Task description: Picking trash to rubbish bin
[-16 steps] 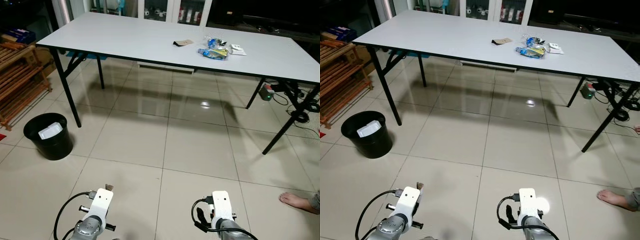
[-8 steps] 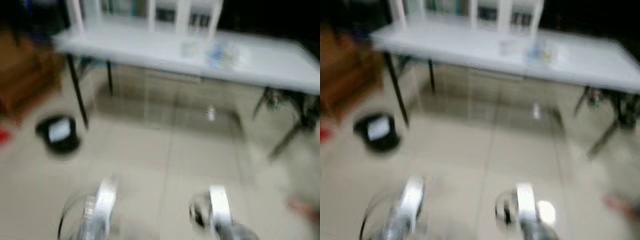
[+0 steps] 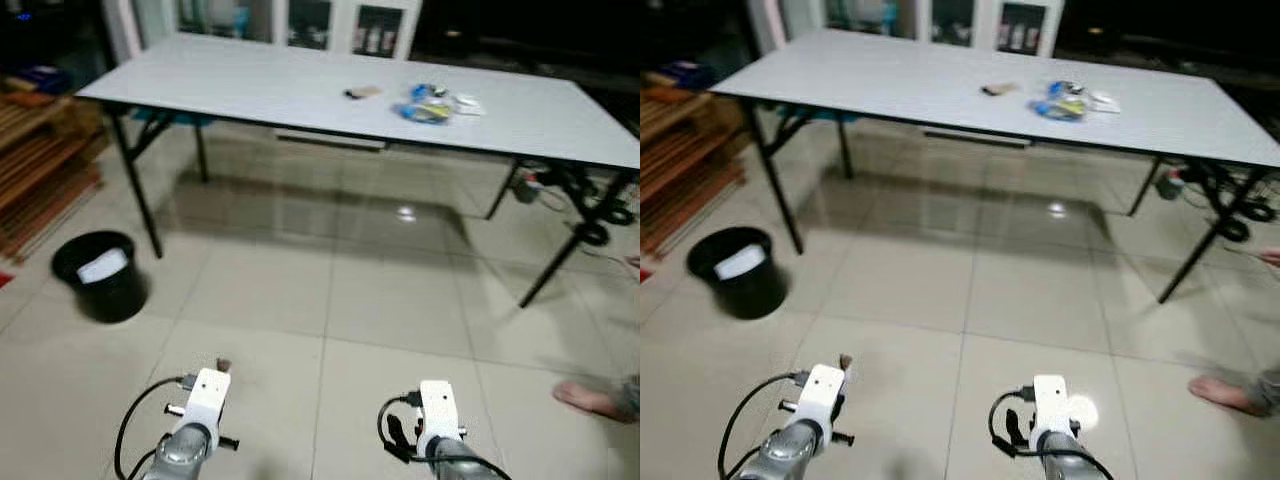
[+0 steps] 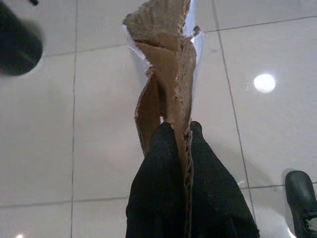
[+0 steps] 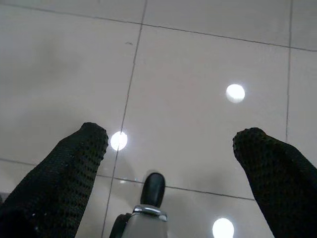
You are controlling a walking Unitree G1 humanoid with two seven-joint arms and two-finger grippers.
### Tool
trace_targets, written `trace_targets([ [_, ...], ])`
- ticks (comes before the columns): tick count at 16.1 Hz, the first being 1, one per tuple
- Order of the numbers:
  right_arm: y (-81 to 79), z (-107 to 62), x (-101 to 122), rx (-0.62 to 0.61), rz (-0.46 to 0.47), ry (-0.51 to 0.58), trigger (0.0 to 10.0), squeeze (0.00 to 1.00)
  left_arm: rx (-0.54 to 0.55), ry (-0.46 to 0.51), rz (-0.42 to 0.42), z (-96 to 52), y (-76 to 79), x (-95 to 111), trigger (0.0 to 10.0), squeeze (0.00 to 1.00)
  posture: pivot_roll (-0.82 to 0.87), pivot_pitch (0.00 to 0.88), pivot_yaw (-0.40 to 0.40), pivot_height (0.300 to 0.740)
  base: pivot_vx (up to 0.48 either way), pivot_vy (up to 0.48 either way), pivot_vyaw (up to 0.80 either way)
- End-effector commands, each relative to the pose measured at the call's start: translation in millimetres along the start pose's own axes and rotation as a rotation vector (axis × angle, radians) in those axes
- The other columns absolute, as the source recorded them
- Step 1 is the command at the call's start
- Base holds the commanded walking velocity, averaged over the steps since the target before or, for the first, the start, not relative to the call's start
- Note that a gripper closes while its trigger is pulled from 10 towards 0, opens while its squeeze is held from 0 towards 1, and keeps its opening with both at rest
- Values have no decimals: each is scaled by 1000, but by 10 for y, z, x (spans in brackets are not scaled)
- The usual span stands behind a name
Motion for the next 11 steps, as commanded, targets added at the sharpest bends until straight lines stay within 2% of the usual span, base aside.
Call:
trace_targets([
  [1,35,1,18,-7,11,5,10000,0,9,8,3,11,-15,42,10000,0,-7,11,-70,740,352,0,0],
  [11,16,9,47,5,8,8,10000,0,25,11,-8,11,-47,48,10000,0,-17,2,-61,740,330,0,0],
])
Point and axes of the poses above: a point about 5 cm out from each wrist's last joint towards the gripper, its own z axis pointing out of the wrist towards the gripper, its own x axis along the axis of the wrist's last joint, y = z × x, the point moved 2 cm from there along z, pointing out of the wrist towards the gripper, and after that the axes turned 5 degrees about -z, right-handed, at the moved point
